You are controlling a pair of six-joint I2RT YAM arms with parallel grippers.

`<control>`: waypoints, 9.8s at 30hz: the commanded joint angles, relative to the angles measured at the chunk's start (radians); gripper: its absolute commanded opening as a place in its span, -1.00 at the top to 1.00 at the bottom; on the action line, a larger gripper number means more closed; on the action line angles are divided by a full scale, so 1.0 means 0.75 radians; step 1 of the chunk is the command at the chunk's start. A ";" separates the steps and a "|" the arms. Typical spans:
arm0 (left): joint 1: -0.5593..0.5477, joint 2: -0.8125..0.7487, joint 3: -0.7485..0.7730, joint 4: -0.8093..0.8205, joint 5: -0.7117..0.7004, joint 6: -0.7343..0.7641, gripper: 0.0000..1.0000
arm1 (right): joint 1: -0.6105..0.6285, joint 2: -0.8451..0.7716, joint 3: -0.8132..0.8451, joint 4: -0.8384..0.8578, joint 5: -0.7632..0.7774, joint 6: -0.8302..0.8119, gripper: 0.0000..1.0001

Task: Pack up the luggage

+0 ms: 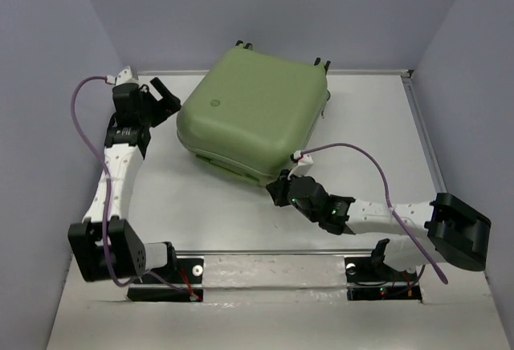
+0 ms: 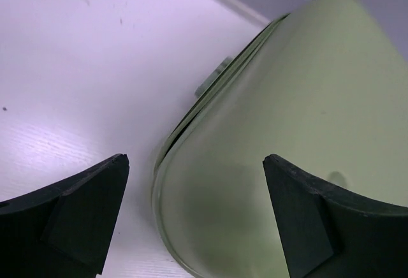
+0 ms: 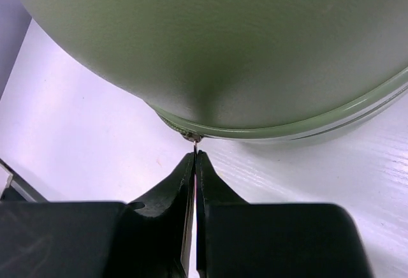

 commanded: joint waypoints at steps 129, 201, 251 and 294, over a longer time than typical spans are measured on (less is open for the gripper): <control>-0.022 0.904 0.364 0.414 0.402 -0.419 -0.98 | -0.917 -0.539 0.395 -0.575 -1.240 -0.361 -0.96; 0.096 -0.256 -0.439 0.367 0.271 -0.323 -0.96 | -0.592 -0.461 -0.170 -0.119 -1.008 -0.623 0.04; -1.147 -0.511 -1.107 0.692 -0.101 -0.630 0.52 | -0.592 -0.443 -0.460 0.477 -0.871 -0.476 0.87; -0.237 -0.194 -0.228 0.150 0.226 -0.165 -0.98 | 0.210 0.023 0.113 -0.127 0.215 -0.102 0.86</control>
